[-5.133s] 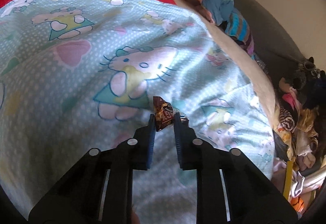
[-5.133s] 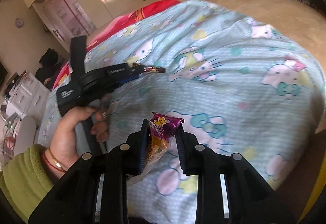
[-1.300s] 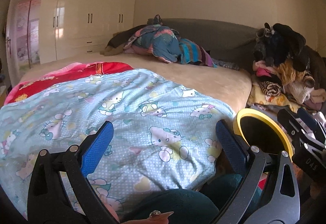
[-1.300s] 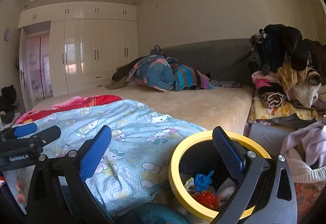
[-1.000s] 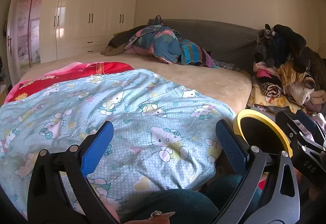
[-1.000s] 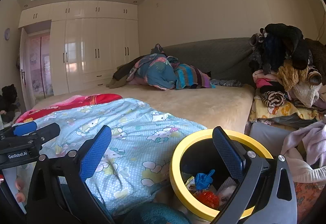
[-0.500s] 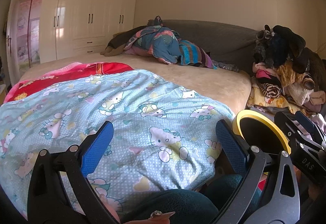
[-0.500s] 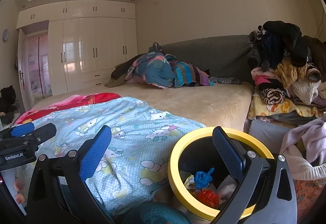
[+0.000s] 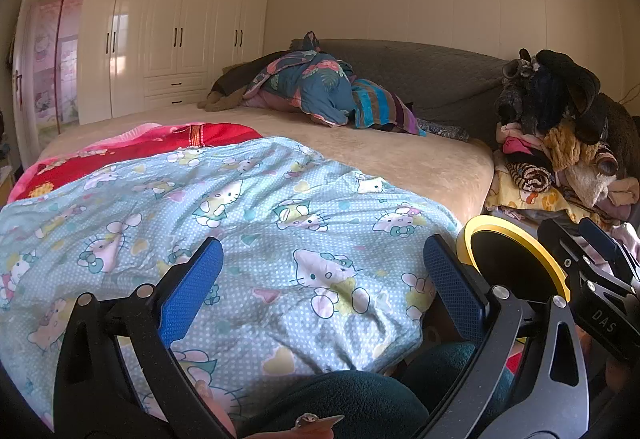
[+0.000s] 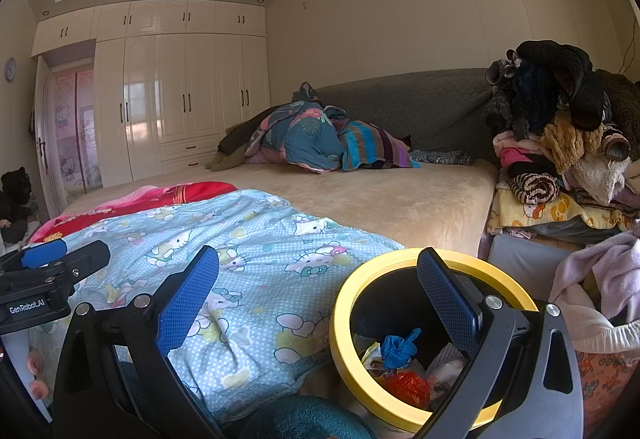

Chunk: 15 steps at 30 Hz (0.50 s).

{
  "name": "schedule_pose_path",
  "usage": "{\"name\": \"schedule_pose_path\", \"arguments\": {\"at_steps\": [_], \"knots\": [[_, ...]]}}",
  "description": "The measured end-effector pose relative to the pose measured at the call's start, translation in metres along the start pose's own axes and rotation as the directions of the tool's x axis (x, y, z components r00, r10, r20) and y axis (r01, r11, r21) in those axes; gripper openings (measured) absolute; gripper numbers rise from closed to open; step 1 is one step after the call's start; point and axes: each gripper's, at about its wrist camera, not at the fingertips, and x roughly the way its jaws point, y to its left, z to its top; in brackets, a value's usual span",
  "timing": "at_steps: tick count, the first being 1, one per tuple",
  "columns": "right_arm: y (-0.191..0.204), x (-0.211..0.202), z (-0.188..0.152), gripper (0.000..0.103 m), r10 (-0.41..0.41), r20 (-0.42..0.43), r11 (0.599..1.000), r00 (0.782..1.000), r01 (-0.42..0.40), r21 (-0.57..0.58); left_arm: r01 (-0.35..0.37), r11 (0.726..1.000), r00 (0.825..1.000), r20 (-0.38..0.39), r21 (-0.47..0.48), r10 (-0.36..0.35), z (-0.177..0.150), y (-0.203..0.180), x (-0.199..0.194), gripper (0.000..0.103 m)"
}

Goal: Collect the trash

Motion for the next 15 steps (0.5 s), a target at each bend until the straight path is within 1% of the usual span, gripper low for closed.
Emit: {"name": "schedule_pose_path", "arguments": {"at_steps": [15], "knots": [[-0.0011, 0.0015, -0.0009, 0.097, 0.001, -0.006, 1.000, 1.000, -0.001, 0.001, 0.002, 1.000, 1.000, -0.001, 0.001, -0.002, -0.0004, -0.0002, 0.0002, 0.092]]}}
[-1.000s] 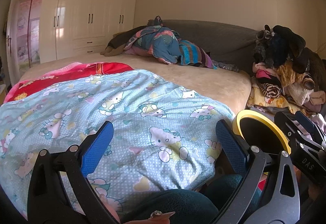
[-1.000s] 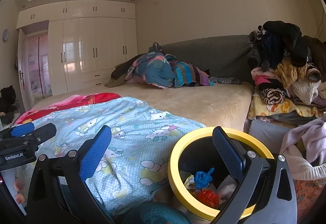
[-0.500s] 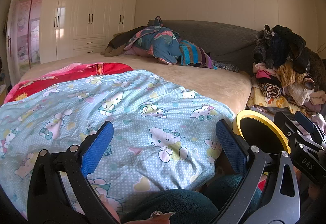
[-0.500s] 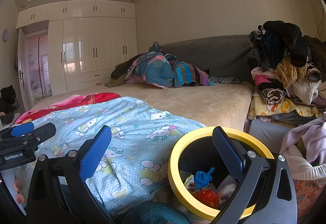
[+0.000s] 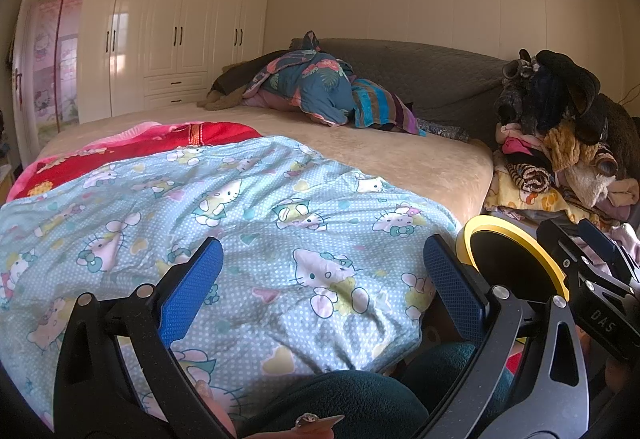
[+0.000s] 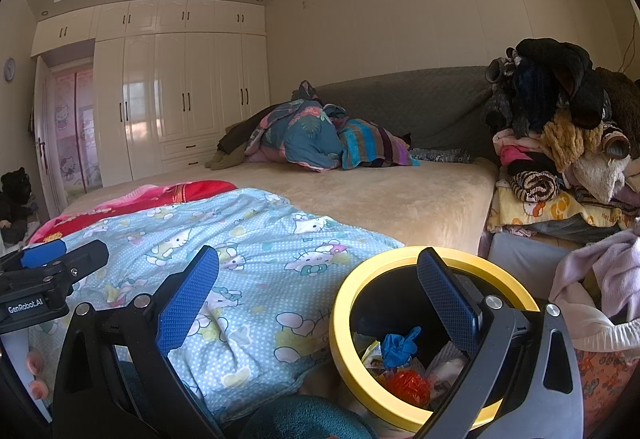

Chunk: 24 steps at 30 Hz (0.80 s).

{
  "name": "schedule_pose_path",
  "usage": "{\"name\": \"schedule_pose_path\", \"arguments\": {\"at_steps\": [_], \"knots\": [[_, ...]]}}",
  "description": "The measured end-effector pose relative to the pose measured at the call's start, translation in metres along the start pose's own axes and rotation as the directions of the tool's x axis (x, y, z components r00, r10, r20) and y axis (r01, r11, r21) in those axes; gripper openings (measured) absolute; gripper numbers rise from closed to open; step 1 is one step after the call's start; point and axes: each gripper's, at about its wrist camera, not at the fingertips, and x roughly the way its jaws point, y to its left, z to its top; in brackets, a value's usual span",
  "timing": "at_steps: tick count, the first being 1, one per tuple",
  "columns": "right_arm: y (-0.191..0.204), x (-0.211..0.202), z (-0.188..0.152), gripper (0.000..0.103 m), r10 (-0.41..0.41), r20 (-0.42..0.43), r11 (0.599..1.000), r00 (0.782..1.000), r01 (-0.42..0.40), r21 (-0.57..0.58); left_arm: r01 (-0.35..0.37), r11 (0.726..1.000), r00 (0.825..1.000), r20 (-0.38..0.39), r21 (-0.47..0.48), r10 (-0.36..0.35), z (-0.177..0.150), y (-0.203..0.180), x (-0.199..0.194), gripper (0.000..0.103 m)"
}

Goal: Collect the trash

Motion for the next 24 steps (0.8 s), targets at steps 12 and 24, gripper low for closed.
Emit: {"name": "schedule_pose_path", "arguments": {"at_steps": [12, 24], "knots": [[0.015, 0.006, 0.009, 0.097, 0.040, 0.014, 0.999, 0.999, -0.040, -0.003, -0.047, 0.996, 0.998, -0.038, -0.072, 0.044, 0.003, 0.012, 0.004, 0.092], [0.269, 0.089, 0.012, 0.097, 0.495, -0.354, 0.836, 0.794, -0.545, -0.054, -0.660, 0.679, 0.751, -0.283, -0.321, 0.596, -0.032, 0.278, -0.032, 0.092]]}}
